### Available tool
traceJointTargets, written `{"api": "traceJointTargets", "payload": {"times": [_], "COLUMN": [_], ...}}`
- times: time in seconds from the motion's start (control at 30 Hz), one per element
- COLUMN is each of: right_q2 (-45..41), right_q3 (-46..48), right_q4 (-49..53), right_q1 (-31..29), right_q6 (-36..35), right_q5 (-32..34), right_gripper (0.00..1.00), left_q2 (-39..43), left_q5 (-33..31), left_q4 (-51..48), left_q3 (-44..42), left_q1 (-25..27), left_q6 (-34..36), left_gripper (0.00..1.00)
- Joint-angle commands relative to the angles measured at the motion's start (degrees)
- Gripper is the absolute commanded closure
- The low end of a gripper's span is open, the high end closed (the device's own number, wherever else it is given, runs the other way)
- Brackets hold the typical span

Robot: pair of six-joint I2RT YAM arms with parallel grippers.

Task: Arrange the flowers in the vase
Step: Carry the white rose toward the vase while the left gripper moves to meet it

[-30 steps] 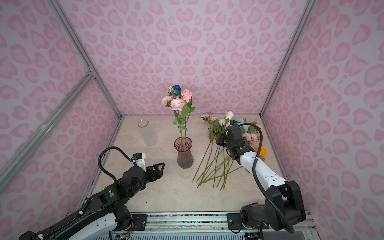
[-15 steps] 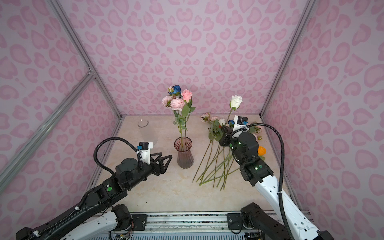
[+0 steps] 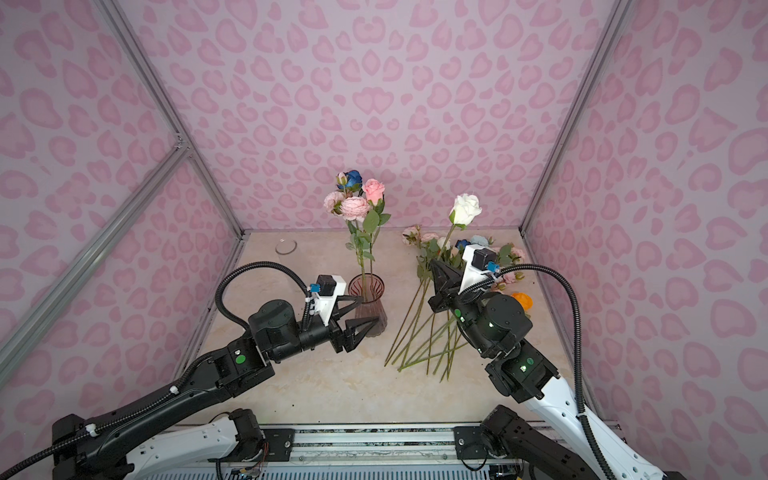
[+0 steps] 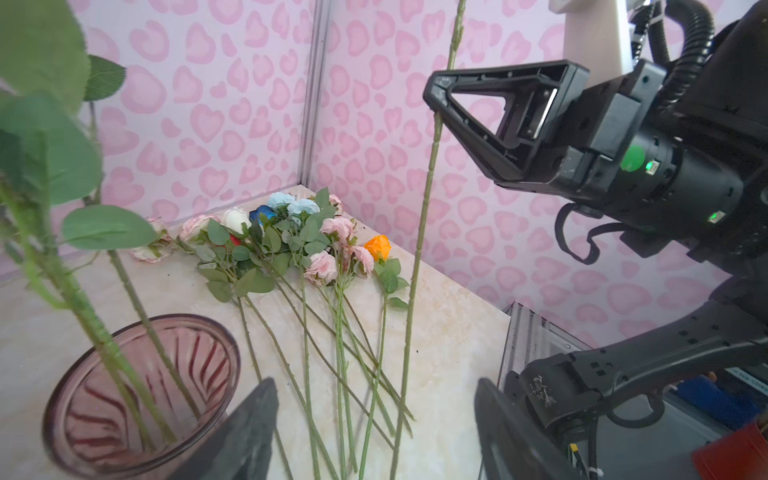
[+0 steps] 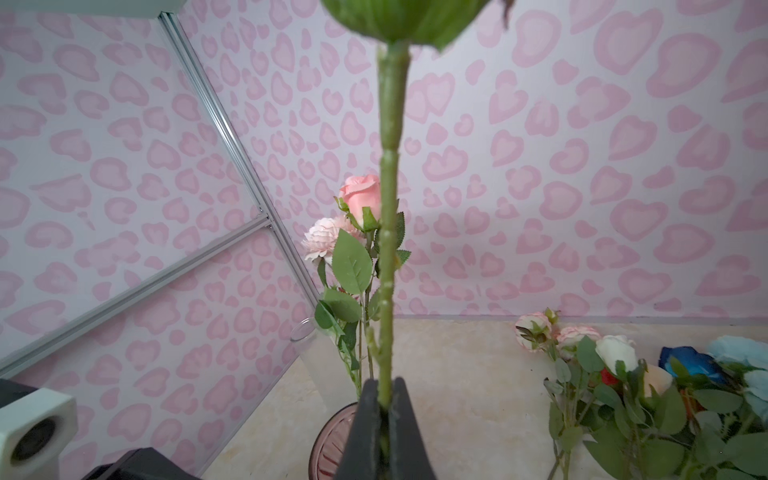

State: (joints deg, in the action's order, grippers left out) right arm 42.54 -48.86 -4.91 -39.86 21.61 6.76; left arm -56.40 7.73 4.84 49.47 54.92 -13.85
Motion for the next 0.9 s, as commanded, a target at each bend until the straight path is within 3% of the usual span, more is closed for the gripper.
{"api": "traceJointTargets", "payload": {"times": [0.0,0.17,0.37,0.57,0.87], "right_q2": [-0.31,0.14,0.62,1.42,2.54], "right_q3": [1.34,1.94,2.02,1.7,2.02], "right_q4": [-6.61,-8.51,-9.16,-9.03,-10.94], "right_q1": [-2.8,-7.26,-8.54,-8.57,-8.66], "right_q6": [2.31,2.76,3.88,4.21,5.55], "right_q5": [1.8,2.38,0.93,0.33,-0.9], "right_gripper": [0.98,0.98,0.98,0.98,0.98], "left_q2": [-3.37,-8.93,-13.56,-14.91,-15.54], "left_q5": [0.94,2.11,6.34,8.92,5.81], "left_q4": [3.24,2.28,2.02,2.19,0.71], "left_q3": [3.46,8.9,11.69,11.87,12.49], "left_q1": [1.04,1.16,1.32,1.51,1.59], "left_q6": [2.13,0.71,0.48,0.22,1.22], "left_gripper": [0.28,0.36,0.47,0.49,0.85]}}
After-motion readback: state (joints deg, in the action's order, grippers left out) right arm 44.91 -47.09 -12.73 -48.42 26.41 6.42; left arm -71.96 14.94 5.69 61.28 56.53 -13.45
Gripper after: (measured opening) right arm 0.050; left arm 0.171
